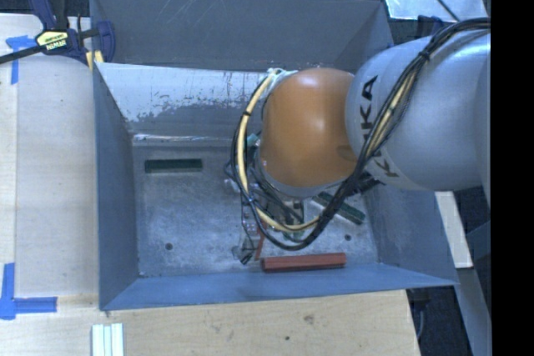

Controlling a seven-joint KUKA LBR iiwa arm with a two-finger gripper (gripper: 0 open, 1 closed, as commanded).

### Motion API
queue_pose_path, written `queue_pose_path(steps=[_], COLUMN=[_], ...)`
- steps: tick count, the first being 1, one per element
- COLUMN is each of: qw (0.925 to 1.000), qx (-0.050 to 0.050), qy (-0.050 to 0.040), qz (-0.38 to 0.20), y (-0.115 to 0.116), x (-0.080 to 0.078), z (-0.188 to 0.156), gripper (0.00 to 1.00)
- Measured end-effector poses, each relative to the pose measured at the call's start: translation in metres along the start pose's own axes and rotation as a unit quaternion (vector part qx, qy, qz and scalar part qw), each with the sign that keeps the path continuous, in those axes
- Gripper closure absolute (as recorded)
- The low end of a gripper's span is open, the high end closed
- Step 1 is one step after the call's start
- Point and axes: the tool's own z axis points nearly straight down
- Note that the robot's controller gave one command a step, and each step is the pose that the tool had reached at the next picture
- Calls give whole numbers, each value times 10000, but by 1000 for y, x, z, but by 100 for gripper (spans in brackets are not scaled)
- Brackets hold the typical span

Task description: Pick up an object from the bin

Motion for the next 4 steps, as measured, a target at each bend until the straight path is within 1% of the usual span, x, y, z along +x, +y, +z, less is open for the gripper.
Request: queue_pose_path(steps=[1,2,3,4], qw=[9897,9474,9123,9134], qx=[11,15,5,6], qy=[-10,-63,-27,-54], qz=[-1431,-3201,-4095,-4071], y=[-107,-127,-45,-46], x=[-12,-79,-127,-128], z=[61,24,97,94], gripper=[0,0,0,100])
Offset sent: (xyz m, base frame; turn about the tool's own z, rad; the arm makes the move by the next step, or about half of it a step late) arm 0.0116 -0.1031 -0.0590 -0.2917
